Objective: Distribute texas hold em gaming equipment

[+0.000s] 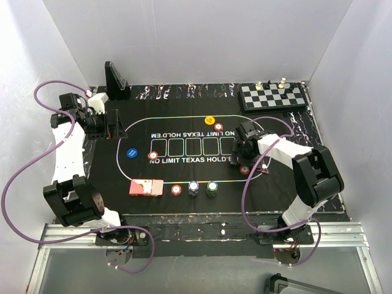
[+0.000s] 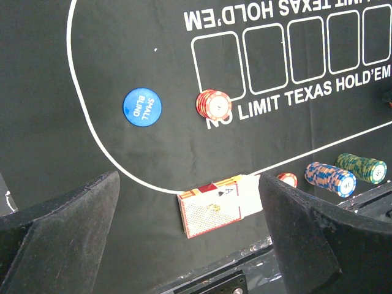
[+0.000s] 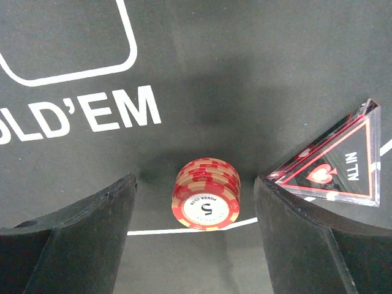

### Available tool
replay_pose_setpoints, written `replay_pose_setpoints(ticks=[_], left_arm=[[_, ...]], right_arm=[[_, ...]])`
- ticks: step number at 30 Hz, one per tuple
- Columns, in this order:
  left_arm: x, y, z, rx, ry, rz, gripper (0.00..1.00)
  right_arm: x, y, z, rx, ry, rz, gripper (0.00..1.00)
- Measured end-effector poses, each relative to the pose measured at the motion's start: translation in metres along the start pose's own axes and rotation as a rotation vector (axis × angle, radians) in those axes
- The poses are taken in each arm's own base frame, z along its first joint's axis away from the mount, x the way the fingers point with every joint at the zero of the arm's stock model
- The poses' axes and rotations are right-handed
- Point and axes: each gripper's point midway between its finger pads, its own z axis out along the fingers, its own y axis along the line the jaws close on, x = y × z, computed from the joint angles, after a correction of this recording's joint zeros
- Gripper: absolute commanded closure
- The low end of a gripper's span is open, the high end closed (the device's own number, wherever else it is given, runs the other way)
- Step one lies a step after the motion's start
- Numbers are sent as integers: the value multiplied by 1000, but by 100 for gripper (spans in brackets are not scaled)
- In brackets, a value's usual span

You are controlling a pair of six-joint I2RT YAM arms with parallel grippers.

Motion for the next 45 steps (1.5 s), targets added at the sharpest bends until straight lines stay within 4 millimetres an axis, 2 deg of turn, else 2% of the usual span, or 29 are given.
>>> replay_pose_setpoints(ticks=[4,8,11,13,15,17,21,24,28,33,38,45], left_arm=[[2,0,0,1,2,1,2],[2,0,0,0,3,2,2],[2,0,0,0,3,1,2],[2,0,0,0,3,1,2],[2,0,0,0,2,2,2],[2,0,0,0,2,1,2],[2,0,0,0,2,1,2],[2,0,0,0,2,1,2],[2,0,0,0,2,1,2],[1,0,0,0,2,0,2],[1,0,0,0,2,-4,2],[0,0,-1,-1,-1,-2,2]], right_arm=[[-1,-2,-8,11,-5,-6,15],[-24,13,-42,-30,-109,-29,15],[-43,40,-80,-116,-229,-87,14],[-49,64,-104,-183,-294,-153,12],[-46,91,-121,-256,-330,-246,11],[-29,122,-130,-357,-326,-367,11],[12,156,-127,-472,-244,-544,10],[40,170,-119,-507,-175,-645,10],[65,185,-110,-523,-111,-745,9],[85,200,-106,-536,-68,-832,8],[99,207,-101,-530,-36,-886,8],[111,202,-80,-462,11,-935,7]])
